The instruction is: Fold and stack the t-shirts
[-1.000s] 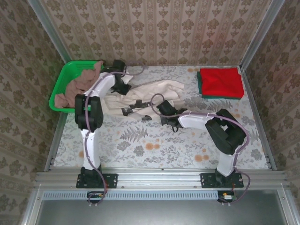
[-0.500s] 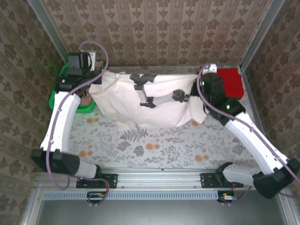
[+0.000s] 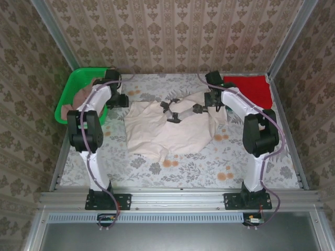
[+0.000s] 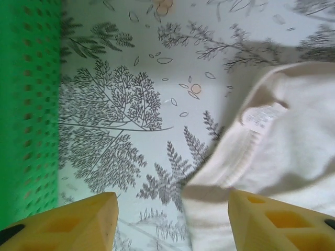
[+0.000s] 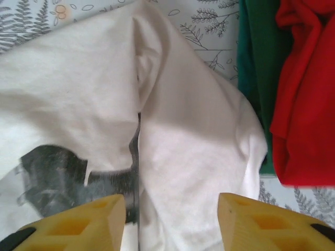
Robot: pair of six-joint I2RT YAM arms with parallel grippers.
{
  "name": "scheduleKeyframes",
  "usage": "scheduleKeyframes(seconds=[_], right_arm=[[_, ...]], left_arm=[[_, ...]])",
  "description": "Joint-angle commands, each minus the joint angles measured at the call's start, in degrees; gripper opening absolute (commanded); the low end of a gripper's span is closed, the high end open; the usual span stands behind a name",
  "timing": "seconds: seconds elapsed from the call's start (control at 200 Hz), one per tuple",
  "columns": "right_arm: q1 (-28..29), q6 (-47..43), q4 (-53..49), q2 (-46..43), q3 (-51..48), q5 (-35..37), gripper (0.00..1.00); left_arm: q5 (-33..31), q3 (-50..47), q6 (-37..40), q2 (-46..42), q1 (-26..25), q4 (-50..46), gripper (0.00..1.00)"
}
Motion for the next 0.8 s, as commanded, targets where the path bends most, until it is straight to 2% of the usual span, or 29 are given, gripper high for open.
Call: scheduleKeyframes(seconds=[0.0,0.07,0.14,0.295,0.36,0.5,0.56,0.66,0.795], right_arm=[[0.37,3.4,-0.52,-9.61,-7.57,-0.32,0.63],[0.03,5.33,2.55,-13.43,-14.55,-0.45,0.65],[-0.93,7.94,4.3,-15.49,-20.28,-1.56,0.64],[-4.78,12.68,9.89,-16.29,-28.61,-3.59,0.59],[-6.62,13.0,10.73,-15.23,-28.84,-5.42,0.58],[-8.73,12.65,11.25,-13.42,-28.1,-5.98,0.57],[-9.65,12.82,12.0,-12.41,-27.72,-7.02,0.58],[-10.54,13.26,13.23,-10.32,-26.91,-9.06,0.57],[-11.33,14.29,15.17,-8.17,-26.5,-11.88,0.56]], left_arm=[[0.79,-12.4,-3.85,-15.57,-1.94,4.59,0.68],[0.76,-25.06,-7.2,-25.02,-4.97,11.01,0.74],[-0.62,-35.25,-10.07,-32.28,-9.13,15.38,0.75],[-3.07,-48.53,-17.8,-40.65,-18.65,18.06,0.73],[-3.87,-51.85,-20.03,-42.37,-24.64,18.49,0.72],[-11.1,-57.5,-27.09,-47.66,-34.43,15.72,0.71],[-12.14,-60.39,-29.57,-49.92,-36.61,16.57,0.71],[-10.35,-63.0,-31.88,-50.55,-38.83,19.48,0.68],[-14.15,-62.4,-35.88,-48.56,-47.05,21.1,0.68]])
